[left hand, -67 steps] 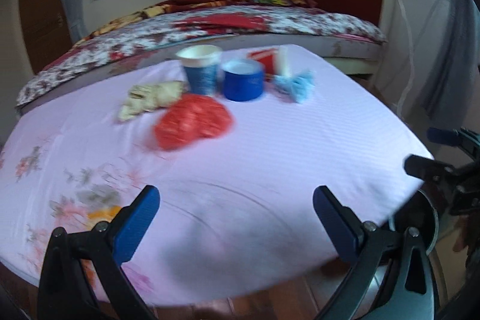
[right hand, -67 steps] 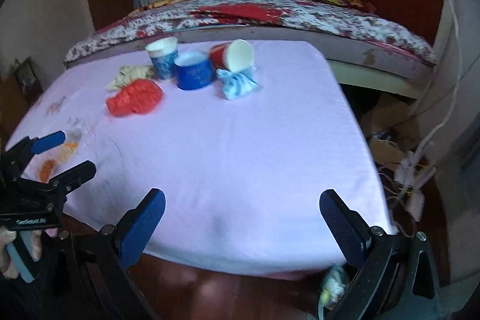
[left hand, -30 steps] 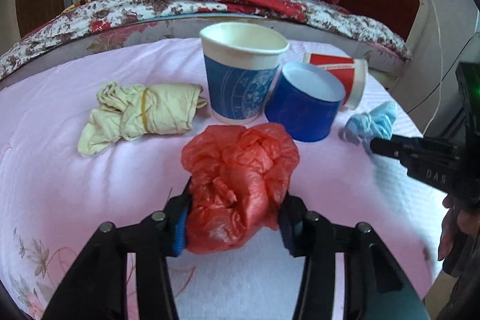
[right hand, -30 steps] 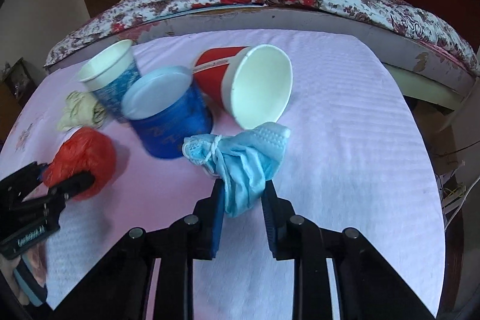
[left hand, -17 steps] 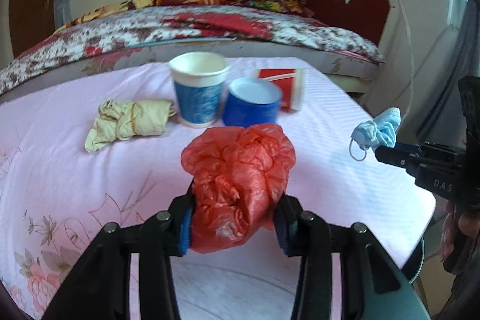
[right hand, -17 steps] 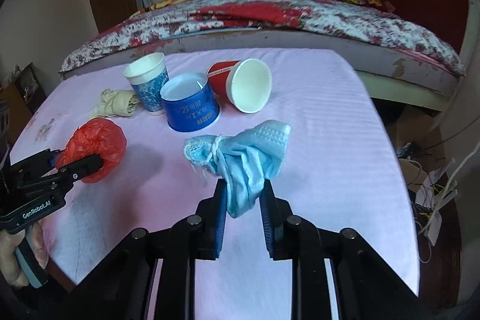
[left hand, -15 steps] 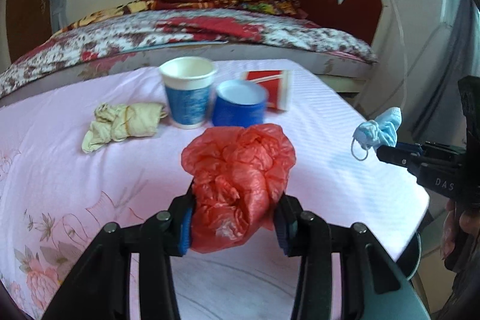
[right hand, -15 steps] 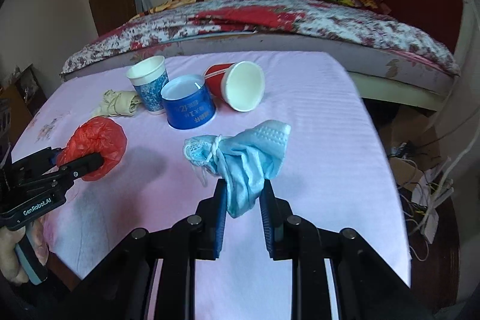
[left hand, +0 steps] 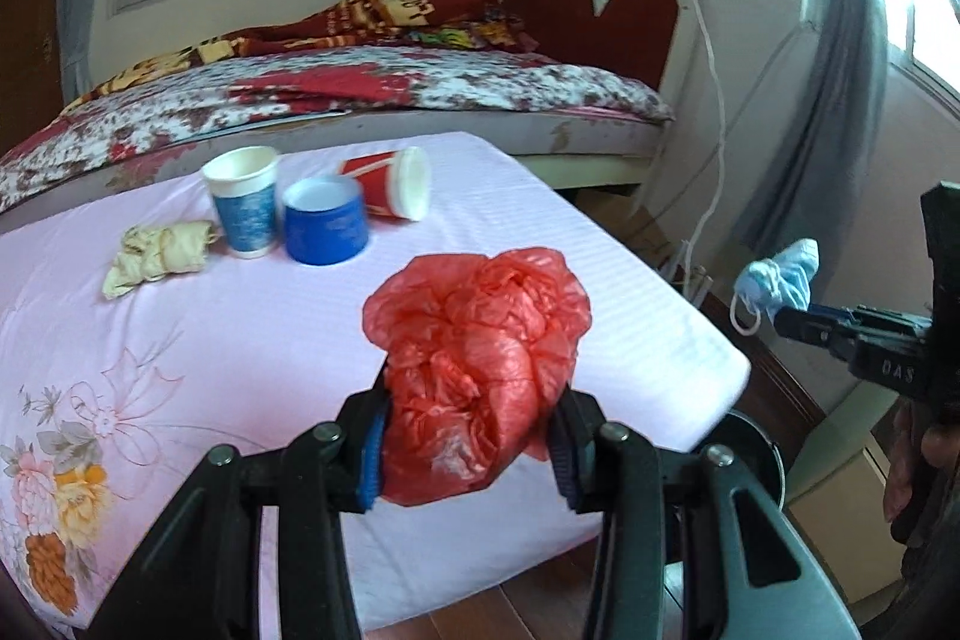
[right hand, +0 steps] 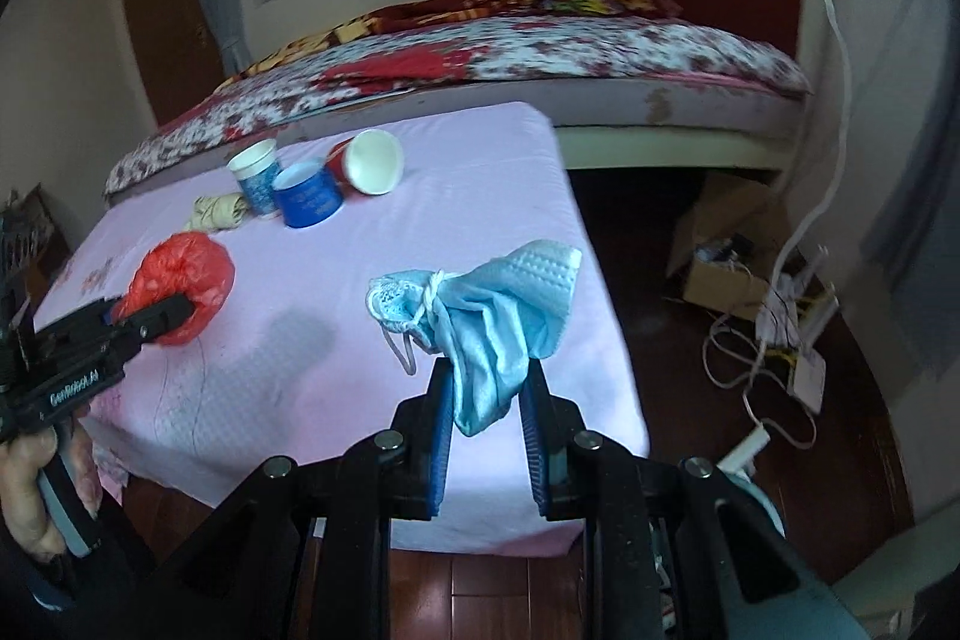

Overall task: Collect trash
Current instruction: 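Carry the red bag and blue mask over the black bucket with both tools, then open both tools to drop the bag and mask into the bucket, then move both tools back over the bed toward the cups and beige cloth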

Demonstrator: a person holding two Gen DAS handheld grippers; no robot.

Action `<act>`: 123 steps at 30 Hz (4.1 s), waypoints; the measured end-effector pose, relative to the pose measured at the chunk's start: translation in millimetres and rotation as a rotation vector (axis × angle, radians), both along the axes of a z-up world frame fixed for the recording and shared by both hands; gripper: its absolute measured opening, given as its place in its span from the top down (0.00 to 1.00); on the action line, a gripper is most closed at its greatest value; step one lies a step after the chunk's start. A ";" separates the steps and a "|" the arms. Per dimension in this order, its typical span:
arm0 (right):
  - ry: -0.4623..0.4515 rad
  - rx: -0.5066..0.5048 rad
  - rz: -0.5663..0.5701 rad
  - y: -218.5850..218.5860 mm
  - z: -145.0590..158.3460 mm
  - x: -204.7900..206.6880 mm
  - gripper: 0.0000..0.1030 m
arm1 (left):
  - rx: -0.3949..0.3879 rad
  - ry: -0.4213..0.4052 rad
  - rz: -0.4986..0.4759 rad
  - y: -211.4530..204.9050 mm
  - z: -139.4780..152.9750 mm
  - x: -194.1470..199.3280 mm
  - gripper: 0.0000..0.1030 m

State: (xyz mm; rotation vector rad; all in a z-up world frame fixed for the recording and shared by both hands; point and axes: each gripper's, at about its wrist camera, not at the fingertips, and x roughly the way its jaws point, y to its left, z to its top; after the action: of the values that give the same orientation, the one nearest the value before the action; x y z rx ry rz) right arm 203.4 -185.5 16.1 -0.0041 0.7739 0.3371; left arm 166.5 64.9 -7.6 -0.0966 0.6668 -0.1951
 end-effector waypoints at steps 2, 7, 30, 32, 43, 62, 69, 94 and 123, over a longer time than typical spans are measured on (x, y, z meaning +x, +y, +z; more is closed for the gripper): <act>-0.016 0.021 -0.015 -12.5 5.5 -5.6 0.78 | 0.007 -0.007 -0.013 -10.0 4.2 -3.6 0.57; -0.039 0.036 -0.041 -35.4 13.3 -22.0 0.78 | 0.041 -0.023 -0.059 -36.6 12.4 -11.1 0.57; 0.011 0.020 -0.241 -157.2 -12.3 -74.0 0.78 | 0.085 -0.003 -0.306 -171.9 0.4 -18.3 0.57; 0.020 0.016 -0.253 -164.1 -16.8 -78.0 0.78 | 0.087 0.006 -0.324 -180.8 -3.8 -19.0 0.57; 0.087 -0.027 -0.304 -200.8 -51.9 -98.7 0.77 | 0.108 0.084 -0.437 -229.6 -34.6 -23.4 0.57; 0.228 -0.088 -0.289 -217.6 -125.7 -87.7 0.77 | 0.169 0.242 -0.570 -287.2 -103.2 -8.9 0.57; 0.307 -0.138 -0.251 -219.6 -166.4 -69.1 0.77 | 0.190 0.306 -0.598 -299.5 -131.2 3.2 0.57; 0.327 -0.212 -0.364 -222.3 -159.9 -59.7 0.00 | 0.225 0.250 -0.422 -265.2 -107.2 -7.1 0.02; 0.087 -0.141 -0.252 -118.0 -42.8 -69.1 0.00 | 0.226 0.079 -0.230 -171.1 -23.3 -31.8 0.01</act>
State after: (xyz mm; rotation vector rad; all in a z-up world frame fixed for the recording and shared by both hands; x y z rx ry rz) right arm 134.3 -303.4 -26.6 -0.0247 0.8731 0.0433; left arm 134.7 -106.3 -30.9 0.1909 0.7744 -0.3364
